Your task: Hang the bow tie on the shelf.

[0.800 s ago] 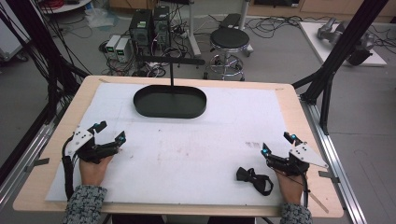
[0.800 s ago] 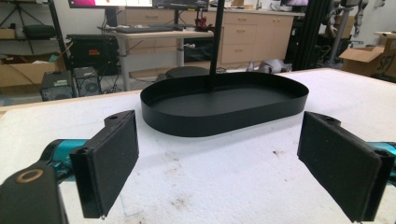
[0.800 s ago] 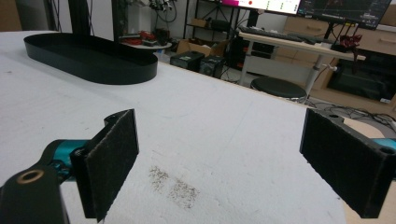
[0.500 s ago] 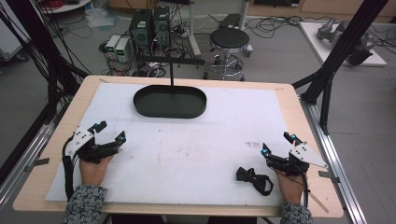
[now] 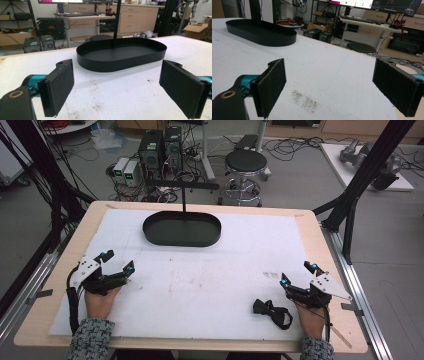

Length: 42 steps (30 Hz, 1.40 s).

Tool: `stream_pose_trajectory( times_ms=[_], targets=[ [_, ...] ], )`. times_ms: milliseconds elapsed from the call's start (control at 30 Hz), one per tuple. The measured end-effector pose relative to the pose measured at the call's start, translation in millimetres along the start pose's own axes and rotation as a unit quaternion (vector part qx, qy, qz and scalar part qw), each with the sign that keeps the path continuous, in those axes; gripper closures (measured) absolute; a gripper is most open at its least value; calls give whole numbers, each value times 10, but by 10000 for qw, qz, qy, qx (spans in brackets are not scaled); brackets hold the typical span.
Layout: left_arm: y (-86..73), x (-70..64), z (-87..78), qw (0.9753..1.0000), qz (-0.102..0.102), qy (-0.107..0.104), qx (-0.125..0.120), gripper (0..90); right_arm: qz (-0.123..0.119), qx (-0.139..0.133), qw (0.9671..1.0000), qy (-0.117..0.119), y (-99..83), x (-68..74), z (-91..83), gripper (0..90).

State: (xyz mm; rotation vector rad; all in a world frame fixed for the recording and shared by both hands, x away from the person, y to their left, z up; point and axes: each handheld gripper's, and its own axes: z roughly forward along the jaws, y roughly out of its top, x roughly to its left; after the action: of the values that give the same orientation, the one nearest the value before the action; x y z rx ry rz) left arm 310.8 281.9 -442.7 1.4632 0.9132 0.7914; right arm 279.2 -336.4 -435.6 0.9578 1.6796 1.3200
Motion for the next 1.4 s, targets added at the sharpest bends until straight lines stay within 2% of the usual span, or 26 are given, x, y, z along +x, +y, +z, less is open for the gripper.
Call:
stream_pose_trajectory(
  times_ms=[100, 167, 400, 467, 533, 600, 633, 667, 733, 767, 800, 833, 900, 967, 1000, 1033, 1100, 1133, 1167, 1233, 1367, 1400],
  targets=[
    [-2, 4, 2, 10000, -1, 0, -4, 127, 9, 9, 10000, -6, 3, 8, -9, 108],
    [-1, 9, 1, 10000, 7, 17, 4, 127, -73, 7, 10000, 12, 9, 25, -15, 108],
    [-2, 12, 3, 10000, -9, 23, -1, 127, -284, -54, 9993, 226, 56, 135, -63, 112],
    [-3, 11, 4, 10000, -27, 31, -10, 127, -273, -97, 9987, 415, 84, 165, -113, 153],
    [-3, 12, 4, 10000, -28, 34, -10, 127, -312, -87, 9978, 578, 110, 211, -170, 156],
    [-3, 15, 4, 10000, -35, 36, -16, 127, -438, -74, 9963, 739, 125, 270, -241, 164],
    [-3, 15, 4, 10000, -35, 36, -16, 127, -438, -74, 9963, 739, 125, 270, -241, 164],
    [-3, 17, 5, 10000, -31, 39, -13, 127, -540, -134, 9937, 973, 138, 316, -308, 194],
    [-2, 21, 3, 10000, -15, 63, -14, 127, -539, -153, 9910, 1213, 152, 362, -366, 219],
    [-2, 21, 3, 10000, -15, 63, -14, 127, -539, -153, 9910, 1213, 152, 362, -366, 219],
    [0, 18, -1, 9999, -33, 93, -42, 127, -557, -162, 9877, 1455, 162, 395, -402, 268],
    [0, 18, -1, 9999, -33, 93, -42, 127, -554, -103, 9859, 1576, 161, 418, -419, 290],
    [0, 26, -3, 9999, -24, 101, -36, 127, -719, 51, 9817, 1761, 155, 457, -420, 347],
    [0, 27, -2, 9999, -27, 114, -43, 127, -952, 269, 9775, 1865, 128, 485, -400, 401],
    [0, 29, -2, 9999, -18, 107, -37, 127, -960, 427, 9745, 1984, 109, 507, -393, 415],
    [0, 30, -1, 9999, -18, 107, -35, 127, -839, 706, 9718, 2088, 88, 535, -406, 438],
    [0, 30, -1, 9999, -22, 104, -35, 127, -1161, 622, 9664, 2206, 72, 514, -356, 480],
    [1, 29, -4, 9999, -31, 118, -44, 127, -1234, 694, 9640, 2250, 67, 516, -348, 499],
    [1, 27, -4, 9999, -56, 125, -62, 127, -1120, 895, 9620, 2322, 59, 539, -367, 519],
    [1, 29, -3, 9999, -54, 115, -60, 127, -1254, 991, 9561, 2456, 54, 546, -368, 544],
    [1, 29, -5, 9999, -30, 118, -43, 127, -1358, 1235, 9473, 2624, 32, 570, -349, 595],
    [2, 29, -6, 9999, -29, 124, -36, 127, -1387, 1314, 9440, 2688, 24, 575, -337, 600]
  ],
)
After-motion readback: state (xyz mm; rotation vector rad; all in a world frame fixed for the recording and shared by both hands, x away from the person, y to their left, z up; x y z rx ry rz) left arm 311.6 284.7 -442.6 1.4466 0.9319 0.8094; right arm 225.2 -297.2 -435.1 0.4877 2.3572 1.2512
